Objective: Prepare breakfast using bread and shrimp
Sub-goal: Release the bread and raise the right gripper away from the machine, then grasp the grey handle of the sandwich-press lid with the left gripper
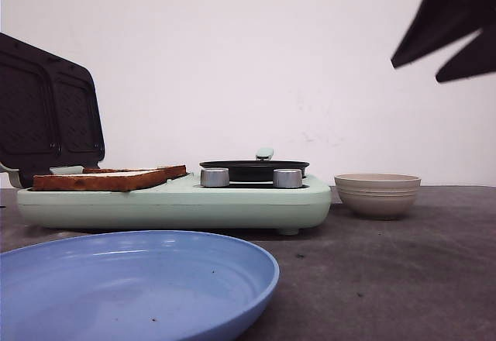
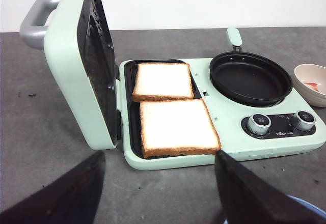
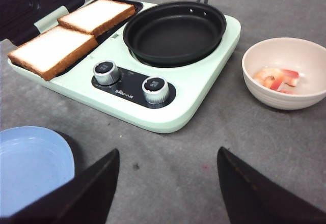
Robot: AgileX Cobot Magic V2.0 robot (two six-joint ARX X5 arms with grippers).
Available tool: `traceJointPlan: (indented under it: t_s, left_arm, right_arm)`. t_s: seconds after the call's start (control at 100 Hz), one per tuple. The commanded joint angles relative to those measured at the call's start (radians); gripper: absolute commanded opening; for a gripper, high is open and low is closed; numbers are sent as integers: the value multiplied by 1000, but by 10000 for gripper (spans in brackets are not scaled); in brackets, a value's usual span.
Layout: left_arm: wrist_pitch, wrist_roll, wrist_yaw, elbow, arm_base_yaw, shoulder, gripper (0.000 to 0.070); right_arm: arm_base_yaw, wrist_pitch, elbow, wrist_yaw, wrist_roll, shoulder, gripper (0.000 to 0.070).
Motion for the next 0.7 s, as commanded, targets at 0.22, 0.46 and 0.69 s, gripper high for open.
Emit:
traceJointPlan:
  t_s: [0.22, 0.46, 0.69]
  left_arm:
    - [6, -3, -6, 5, -2, 3, 352]
    - [4, -3, -2, 5, -2, 3, 352]
    - [9, -49, 2, 5, -2, 3, 352]
  right_arm:
    - [6, 10, -42, 0, 17, -8, 369]
    - [6, 8, -42, -1, 18, -9, 369]
    - [6, 8, -42, -1, 18, -9, 369]
